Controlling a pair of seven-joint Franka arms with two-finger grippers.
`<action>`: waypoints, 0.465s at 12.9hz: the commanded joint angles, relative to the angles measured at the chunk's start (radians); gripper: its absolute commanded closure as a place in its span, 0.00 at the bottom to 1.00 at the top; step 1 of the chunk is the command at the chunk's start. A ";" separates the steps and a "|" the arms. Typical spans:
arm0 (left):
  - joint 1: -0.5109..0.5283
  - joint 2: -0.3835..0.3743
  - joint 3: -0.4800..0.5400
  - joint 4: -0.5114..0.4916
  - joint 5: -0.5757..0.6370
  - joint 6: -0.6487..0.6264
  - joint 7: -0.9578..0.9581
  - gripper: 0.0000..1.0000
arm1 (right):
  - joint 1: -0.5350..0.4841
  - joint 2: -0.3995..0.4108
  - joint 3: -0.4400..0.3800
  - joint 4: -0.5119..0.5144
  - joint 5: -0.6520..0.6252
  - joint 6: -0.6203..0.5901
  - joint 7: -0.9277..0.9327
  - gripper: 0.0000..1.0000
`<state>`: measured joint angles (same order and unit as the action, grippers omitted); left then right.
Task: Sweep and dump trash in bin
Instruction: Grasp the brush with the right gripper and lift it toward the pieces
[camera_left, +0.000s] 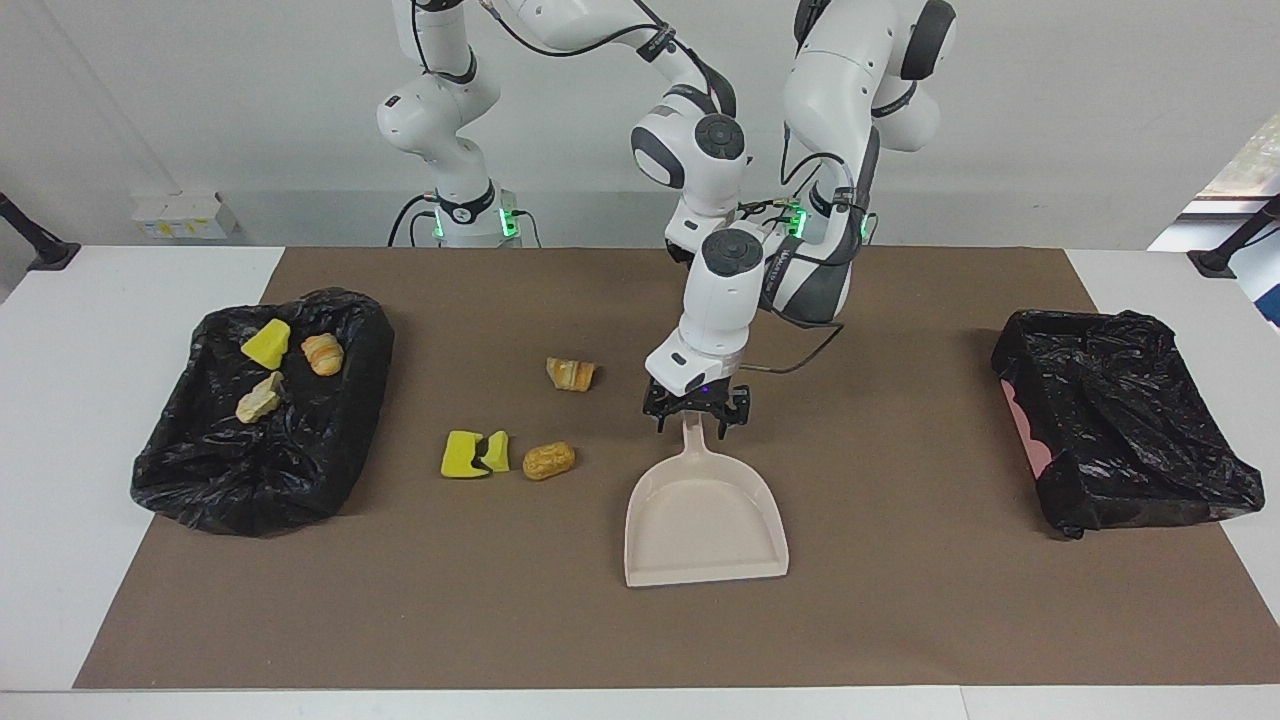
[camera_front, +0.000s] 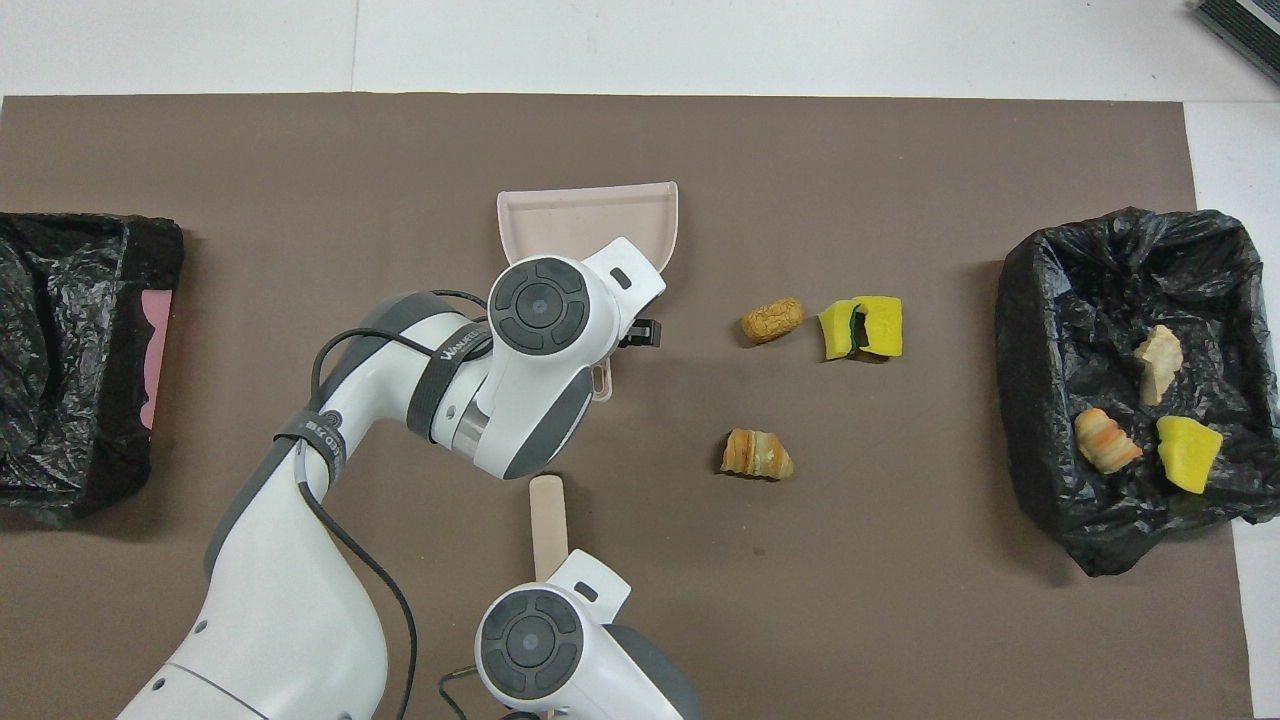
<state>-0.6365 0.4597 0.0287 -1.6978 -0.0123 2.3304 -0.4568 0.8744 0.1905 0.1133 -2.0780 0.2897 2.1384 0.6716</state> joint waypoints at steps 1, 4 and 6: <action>-0.008 -0.007 0.019 0.004 0.014 0.004 -0.022 0.12 | -0.015 -0.028 0.006 -0.028 0.043 -0.017 0.003 1.00; -0.005 -0.009 0.019 0.007 0.014 0.003 -0.029 0.70 | -0.070 -0.071 0.000 -0.025 0.036 -0.118 0.026 1.00; 0.003 -0.015 0.019 0.016 0.050 0.003 -0.026 0.90 | -0.150 -0.126 -0.001 -0.025 0.031 -0.191 0.020 1.00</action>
<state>-0.6354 0.4568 0.0416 -1.6894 -0.0005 2.3314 -0.4698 0.7939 0.1436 0.1077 -2.0790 0.3053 2.0044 0.6821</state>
